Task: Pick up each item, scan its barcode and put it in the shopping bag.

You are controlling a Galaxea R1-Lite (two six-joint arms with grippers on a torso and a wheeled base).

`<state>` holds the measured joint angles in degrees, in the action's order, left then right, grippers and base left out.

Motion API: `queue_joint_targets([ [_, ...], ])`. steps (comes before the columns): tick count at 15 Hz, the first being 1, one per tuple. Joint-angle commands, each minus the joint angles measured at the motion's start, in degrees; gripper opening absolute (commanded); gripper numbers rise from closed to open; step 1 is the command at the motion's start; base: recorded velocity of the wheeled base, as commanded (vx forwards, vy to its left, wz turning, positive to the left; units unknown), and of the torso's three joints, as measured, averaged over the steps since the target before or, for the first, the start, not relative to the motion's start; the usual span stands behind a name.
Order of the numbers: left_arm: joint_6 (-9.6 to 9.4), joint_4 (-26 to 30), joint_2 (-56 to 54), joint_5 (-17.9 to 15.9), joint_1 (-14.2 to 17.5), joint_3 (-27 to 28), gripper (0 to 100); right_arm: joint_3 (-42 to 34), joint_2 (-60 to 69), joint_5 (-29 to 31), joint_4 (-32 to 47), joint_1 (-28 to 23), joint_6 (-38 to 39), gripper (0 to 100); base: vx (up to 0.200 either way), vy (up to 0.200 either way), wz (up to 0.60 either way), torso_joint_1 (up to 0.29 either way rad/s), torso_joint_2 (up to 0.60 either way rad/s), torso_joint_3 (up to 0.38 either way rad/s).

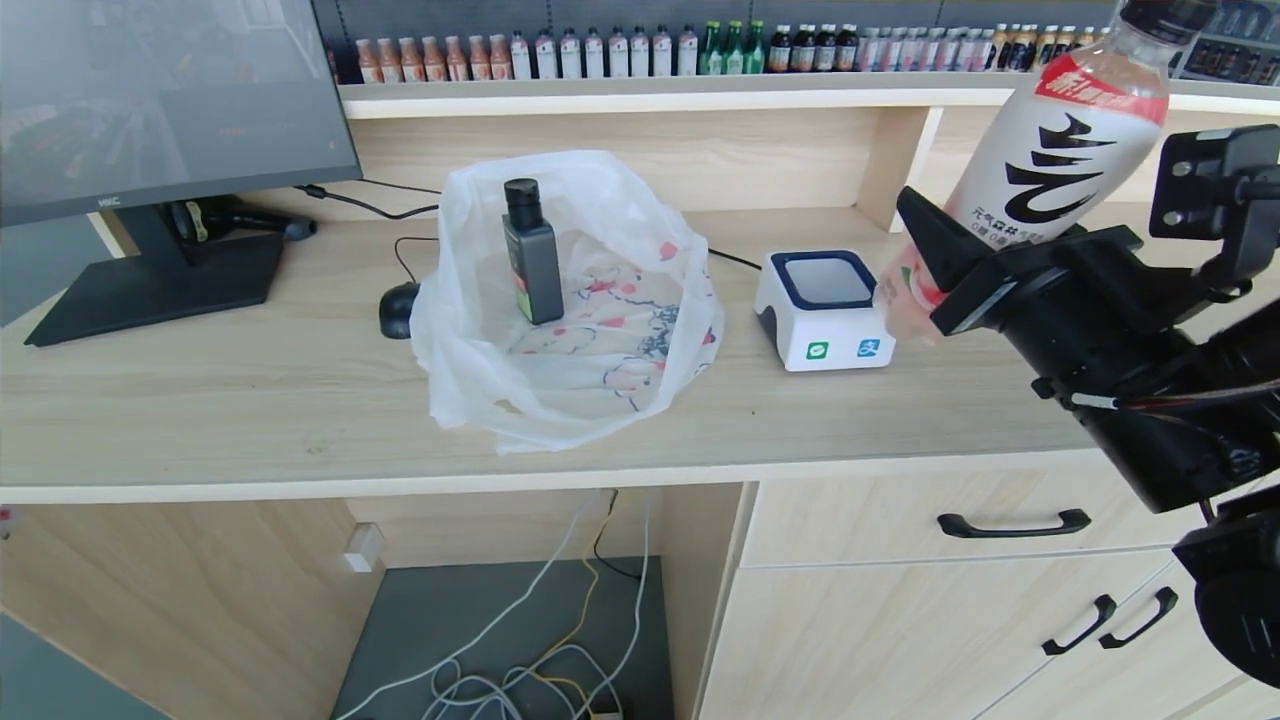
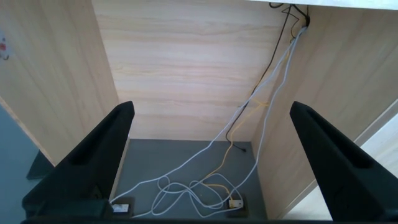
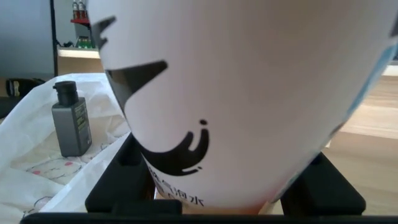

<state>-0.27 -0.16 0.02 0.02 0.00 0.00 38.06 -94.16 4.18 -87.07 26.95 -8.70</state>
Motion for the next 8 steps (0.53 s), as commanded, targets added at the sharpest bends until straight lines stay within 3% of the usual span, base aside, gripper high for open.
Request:
queue_joint_targets([
  [1,0.00,0.0,0.0,0.1,0.0,0.0,100,-0.3,0.2,0.0,-0.5,-0.1,0.2,0,0.000,0.200,0.00,0.007,0.00,0.002],
  [6,0.09,0.0,0.0,0.1,0.0,0.0,100,0.4,0.3,1.0,-1.1,0.3,1.3,0,0.000,0.200,0.00,0.000,0.00,0.002],
  [8,0.00,0.0,0.0,0.1,0.0,0.0,100,0.3,-0.1,1.0,-1.1,2.7,1.4,0,0.000,0.200,0.00,0.000,0.00,0.002],
])
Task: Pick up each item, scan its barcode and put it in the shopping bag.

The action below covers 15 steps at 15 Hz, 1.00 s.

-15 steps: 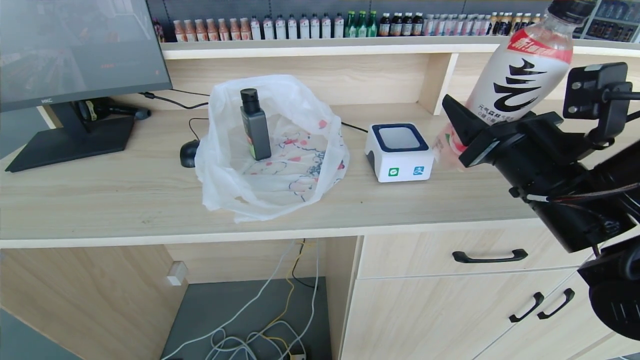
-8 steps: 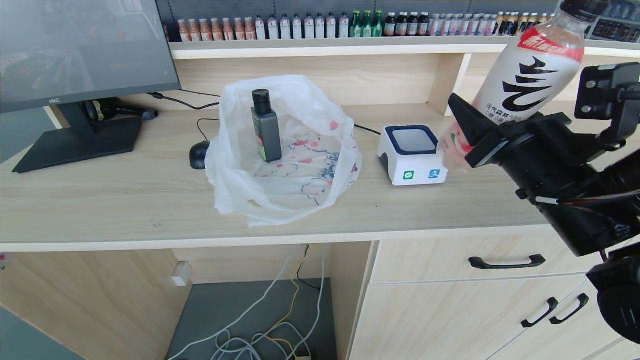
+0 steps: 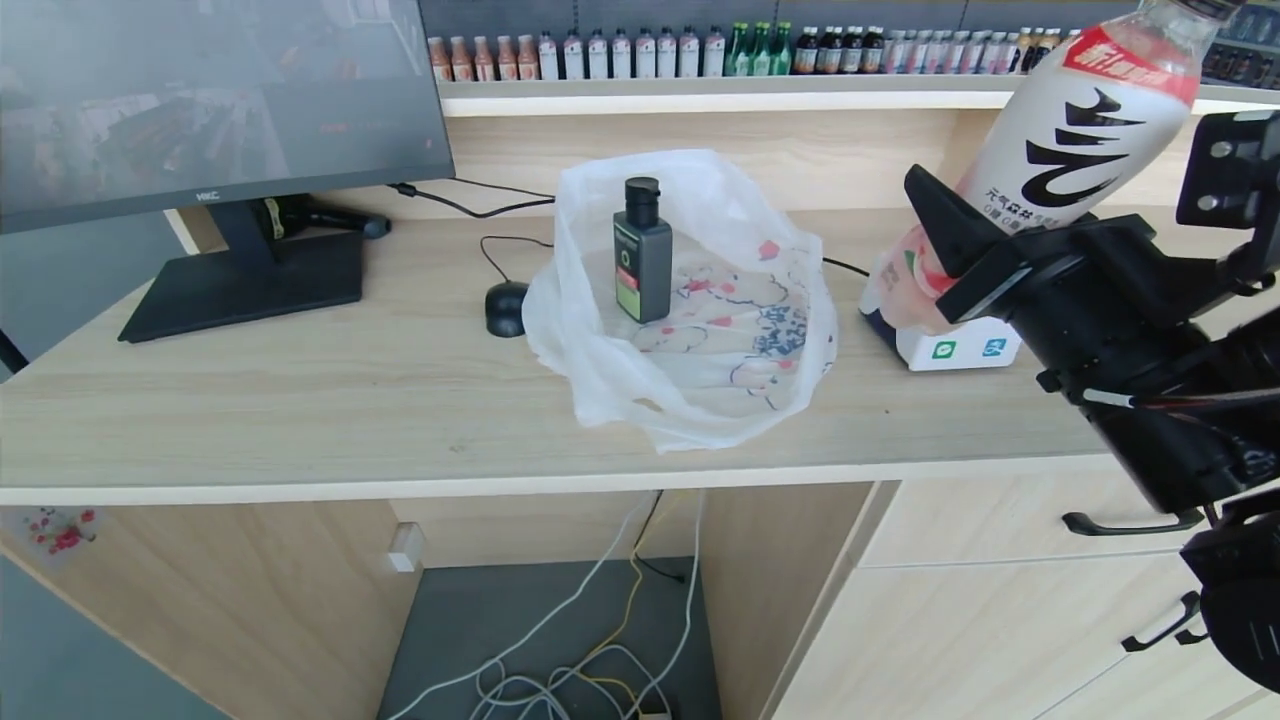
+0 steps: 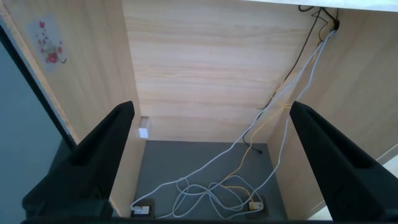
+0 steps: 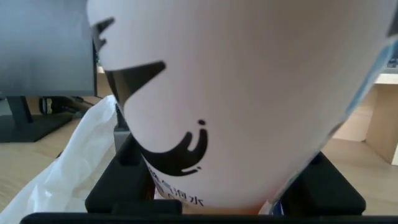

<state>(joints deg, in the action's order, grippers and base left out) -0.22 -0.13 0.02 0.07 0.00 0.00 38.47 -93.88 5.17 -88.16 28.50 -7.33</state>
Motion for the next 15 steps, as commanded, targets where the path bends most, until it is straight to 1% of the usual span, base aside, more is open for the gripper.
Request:
queue_joint_targets([
  [1,-0.04,0.0,0.0,0.0,0.0,0.0,100,0.2,-0.7,0.3,0.0,1.8,-0.1,0,0.000,0.000,0.00,0.000,0.00,0.000],
  [4,-0.04,0.0,0.0,-0.1,0.0,0.0,100,0.5,-1.5,0.1,0.0,1.8,-0.4,0,0.000,0.000,0.00,0.000,0.00,0.000],
  [7,-0.13,0.0,0.0,0.0,0.0,0.0,100,6.6,-4.1,0.1,1.4,1.7,-1.1,0,0.000,0.000,0.00,0.000,0.00,0.000],
  [9,-0.04,0.0,0.0,-0.1,0.0,0.0,100,9.2,-6.5,0.0,2.2,1.8,-1.2,0,0.000,0.000,0.00,0.000,0.00,0.000],
  [13,-0.04,0.0,0.0,0.0,0.0,0.0,100,12.0,-6.8,-0.2,8.4,2.3,-1.3,0,0.000,0.000,0.00,0.000,0.00,0.000],
  [14,-0.04,0.0,0.0,-0.1,0.0,0.0,100,12.6,-6.8,-0.2,9.0,2.6,-1.3,0,0.000,0.000,0.00,0.000,0.00,0.000],
  [15,-0.04,0.0,0.0,-0.1,0.0,0.0,100,15.0,-6.6,0.0,11.4,3.1,-1.2,0,0.000,0.000,0.00,0.000,0.00,0.000],
])
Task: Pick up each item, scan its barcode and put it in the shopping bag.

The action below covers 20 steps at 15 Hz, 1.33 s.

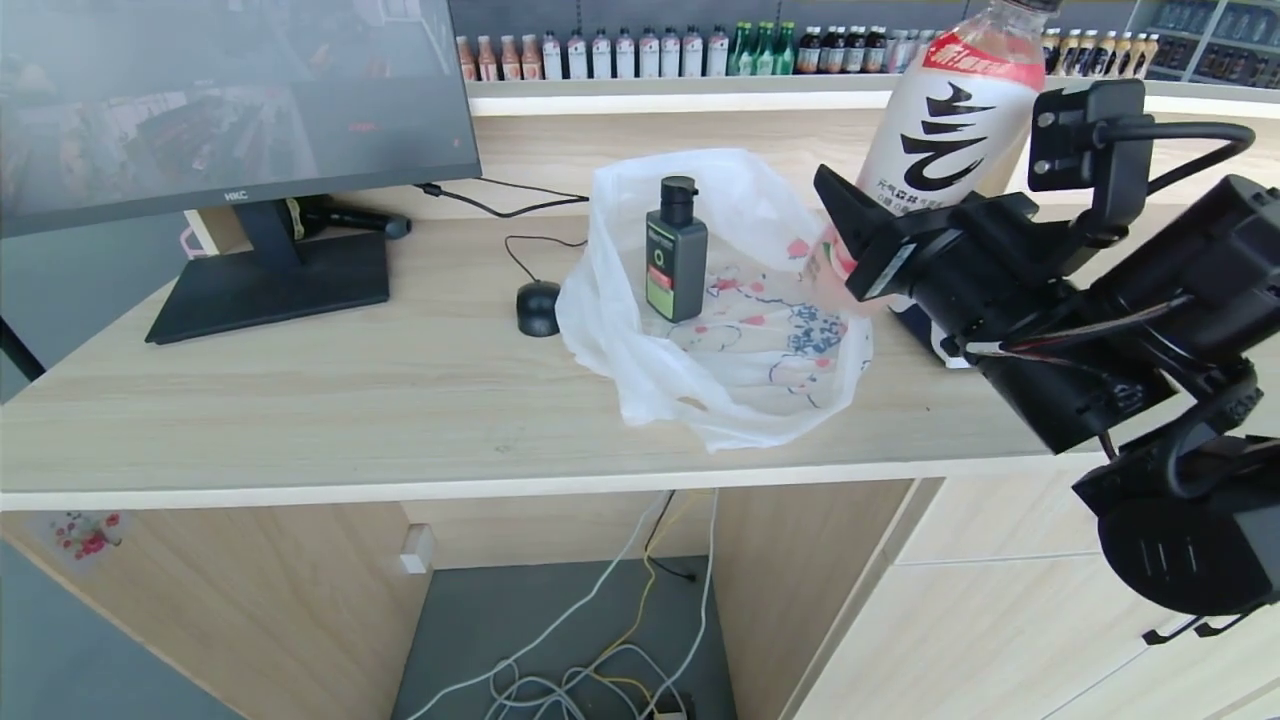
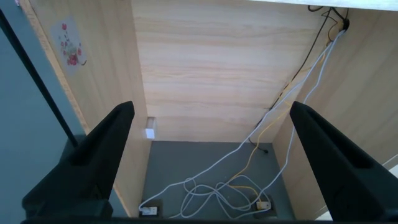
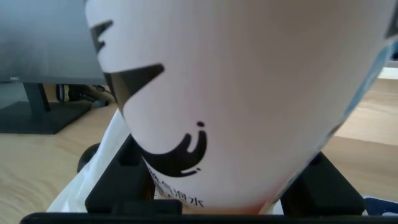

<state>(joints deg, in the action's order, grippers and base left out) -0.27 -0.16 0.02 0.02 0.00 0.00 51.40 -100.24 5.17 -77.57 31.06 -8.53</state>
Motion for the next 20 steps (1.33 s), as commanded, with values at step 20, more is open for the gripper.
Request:
queue_joint_targets([
  [20,-0.08,0.0,0.0,0.1,0.0,0.0,100,30.1,-14.4,-1.4,27.9,-5.7,1.5,0,0.000,0.000,0.00,0.000,0.00,0.000],
])
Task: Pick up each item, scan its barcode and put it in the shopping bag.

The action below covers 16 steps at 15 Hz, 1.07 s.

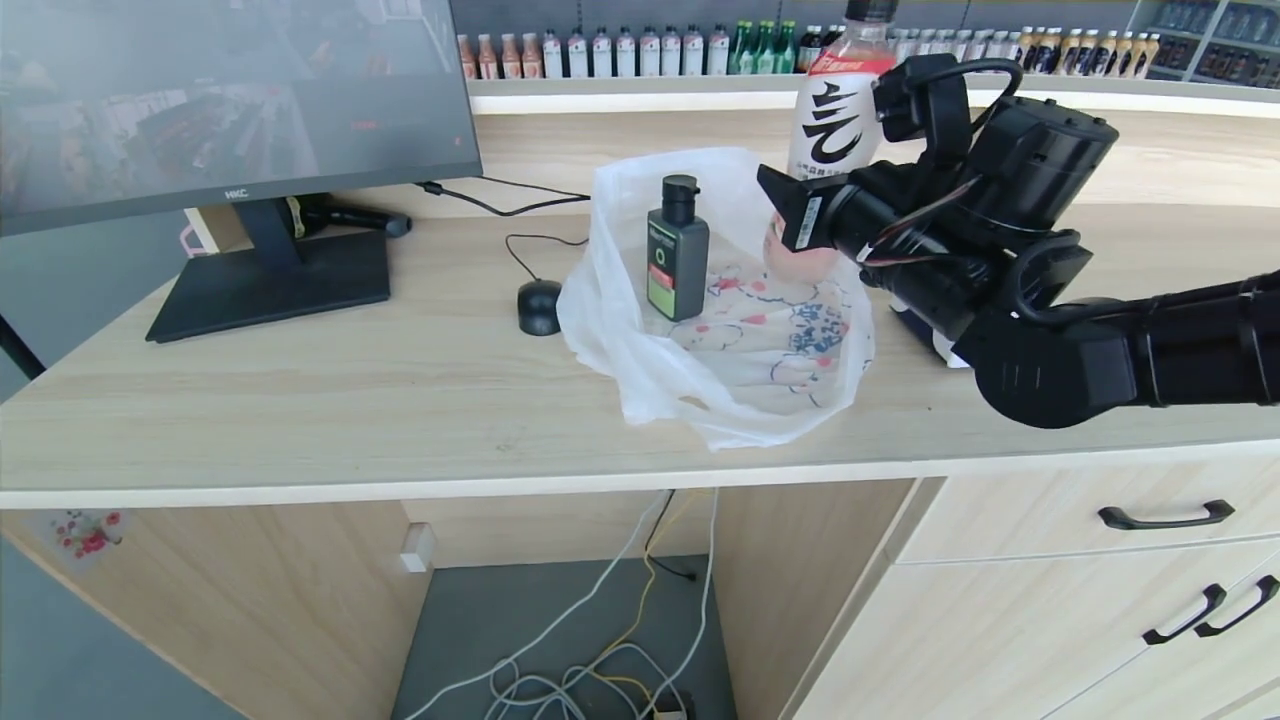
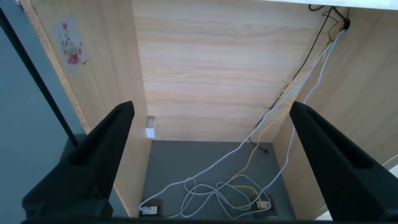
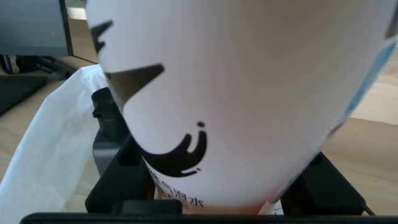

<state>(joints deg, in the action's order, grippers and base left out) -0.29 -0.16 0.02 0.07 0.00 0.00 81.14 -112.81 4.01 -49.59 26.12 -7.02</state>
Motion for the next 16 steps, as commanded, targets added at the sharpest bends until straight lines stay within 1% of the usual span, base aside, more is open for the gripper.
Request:
queue_joint_targets([
  [1,0.03,0.0,0.0,0.0,0.0,0.0,100,0.9,-2.9,-0.5,0.0,-1.2,0.0,0,0.000,0.000,0.00,0.000,0.00,0.000],
  [3,0.03,0.0,0.0,0.0,0.0,0.0,100,4.6,-5.2,-0.3,0.0,-1.2,-0.1,0,0.000,0.000,0.00,0.000,0.00,0.000],
  [5,0.03,0.0,0.0,-0.1,0.0,0.0,100,6.2,-6.5,-0.1,0.0,-0.8,-0.2,0,0.000,0.000,0.00,0.000,0.00,0.000],
  [12,0.03,0.0,0.0,0.0,0.0,0.0,100,5.9,-8.2,-0.4,-0.1,-1.3,0.0,0,0.000,0.000,0.00,0.000,0.00,0.000],
  [16,0.03,0.0,0.0,0.0,0.0,0.0,100,6.0,-9.1,-0.1,-0.1,-1.4,1.3,0,0.000,0.000,0.00,0.000,0.00,0.000],
])
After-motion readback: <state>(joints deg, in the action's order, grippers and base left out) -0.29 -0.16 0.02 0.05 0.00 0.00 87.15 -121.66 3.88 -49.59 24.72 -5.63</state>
